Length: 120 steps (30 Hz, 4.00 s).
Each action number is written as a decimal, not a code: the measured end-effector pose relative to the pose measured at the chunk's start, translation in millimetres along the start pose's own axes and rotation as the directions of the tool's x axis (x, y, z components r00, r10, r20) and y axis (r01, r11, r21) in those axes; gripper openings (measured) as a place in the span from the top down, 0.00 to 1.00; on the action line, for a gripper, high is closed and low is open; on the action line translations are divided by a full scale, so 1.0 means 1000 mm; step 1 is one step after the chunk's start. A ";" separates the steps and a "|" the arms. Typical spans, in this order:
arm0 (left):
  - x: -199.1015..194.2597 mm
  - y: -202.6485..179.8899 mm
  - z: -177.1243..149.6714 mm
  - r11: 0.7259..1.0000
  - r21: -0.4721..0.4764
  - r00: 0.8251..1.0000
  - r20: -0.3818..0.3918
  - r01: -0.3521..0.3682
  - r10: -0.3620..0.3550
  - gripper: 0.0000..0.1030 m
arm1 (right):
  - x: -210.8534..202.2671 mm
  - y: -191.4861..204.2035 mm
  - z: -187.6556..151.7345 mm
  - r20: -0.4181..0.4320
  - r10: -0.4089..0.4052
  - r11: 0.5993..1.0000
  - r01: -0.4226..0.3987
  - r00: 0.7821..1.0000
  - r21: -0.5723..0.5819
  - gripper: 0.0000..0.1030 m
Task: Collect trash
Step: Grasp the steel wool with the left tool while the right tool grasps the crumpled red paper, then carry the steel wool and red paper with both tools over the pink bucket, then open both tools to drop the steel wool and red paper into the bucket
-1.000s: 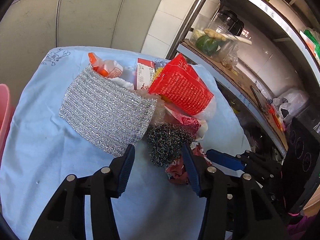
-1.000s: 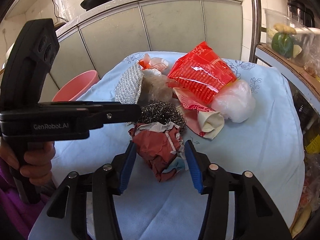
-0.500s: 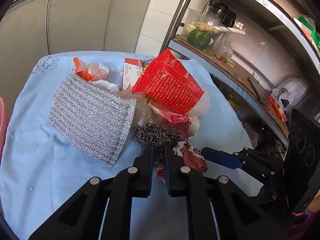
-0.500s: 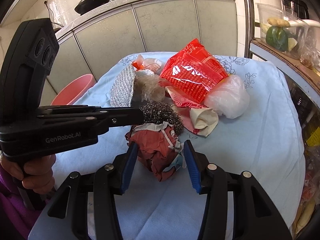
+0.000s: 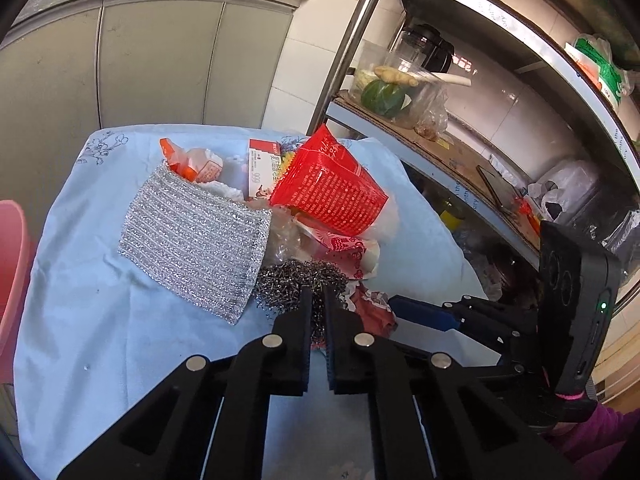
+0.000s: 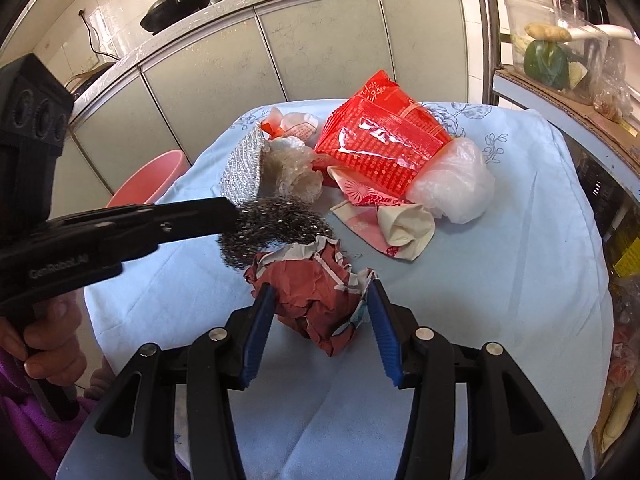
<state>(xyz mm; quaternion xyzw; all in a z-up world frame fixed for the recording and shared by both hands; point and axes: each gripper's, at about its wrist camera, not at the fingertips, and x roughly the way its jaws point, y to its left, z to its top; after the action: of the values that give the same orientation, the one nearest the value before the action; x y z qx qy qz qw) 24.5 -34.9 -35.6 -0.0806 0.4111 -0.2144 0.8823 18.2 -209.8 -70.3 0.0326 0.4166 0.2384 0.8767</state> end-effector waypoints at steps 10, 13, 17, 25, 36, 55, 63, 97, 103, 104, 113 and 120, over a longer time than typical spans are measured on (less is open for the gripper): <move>-0.038 0.013 -0.007 0.998 -0.040 0.998 0.035 0.044 -0.043 0.97 | 0.002 0.001 -0.002 -0.002 -0.025 1.000 0.025 1.000 0.001 0.50; -0.049 0.012 -0.011 0.999 -0.015 0.998 0.046 0.035 -0.034 0.97 | 0.003 0.001 -0.002 -0.005 -0.034 0.999 0.034 0.999 0.000 0.48; -0.060 0.017 -0.018 1.000 0.003 0.999 0.052 0.004 -0.004 0.98 | 0.007 0.001 -0.003 -0.014 -0.042 0.999 0.042 0.999 0.007 0.45; -0.078 0.040 -0.036 0.998 -0.002 0.997 0.024 -0.070 0.070 0.98 | 0.009 0.001 -0.003 -0.016 -0.044 0.999 0.044 0.999 -0.004 0.44; -0.082 0.071 -0.054 0.982 -0.056 0.984 -0.007 -0.180 0.180 0.88 | 0.007 0.012 -0.004 -0.003 -0.040 0.997 0.039 0.999 -0.066 0.63; -0.062 0.075 -0.065 0.997 -0.058 0.995 -0.094 -0.045 0.039 0.68 | -0.020 0.024 0.007 0.063 -0.020 0.997 0.025 0.998 -0.079 0.67; -0.064 0.064 -0.069 1.000 -0.006 0.996 -0.086 0.006 -0.006 0.93 | -0.023 0.034 0.010 0.078 -0.018 0.994 0.027 0.997 -0.103 0.67; -0.184 0.228 -0.039 0.792 -0.389 0.782 0.231 -0.471 0.579 0.97 | 0.104 0.240 0.124 -0.038 0.331 0.875 -0.322 0.943 -0.361 0.67; -0.168 0.249 -0.048 0.748 -0.400 0.758 0.173 -0.530 0.629 0.97 | 0.150 0.269 0.124 -0.121 0.316 0.867 -0.338 0.941 -0.366 0.66; -0.166 0.253 -0.050 0.743 -0.407 0.758 0.163 -0.532 0.632 0.97 | 0.157 0.271 0.123 -0.133 0.309 0.869 -0.337 0.942 -0.362 0.66; -0.152 0.276 -0.059 0.714 -0.445 0.759 0.108 -0.541 0.642 0.95 | 0.189 0.276 0.119 -0.189 0.270 0.884 -0.321 0.944 -0.340 0.63; -0.158 0.272 -0.059 0.696 -0.455 0.735 0.123 -0.555 0.667 0.65 | 0.190 0.278 0.119 -0.200 0.279 0.881 -0.333 0.939 -0.336 0.55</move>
<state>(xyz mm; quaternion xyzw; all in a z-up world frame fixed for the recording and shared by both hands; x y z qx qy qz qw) -26.3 280.9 -51.4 -0.1404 0.3194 0.1940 0.9168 100.9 137.0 -57.7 -0.0824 0.4174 0.4490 0.7858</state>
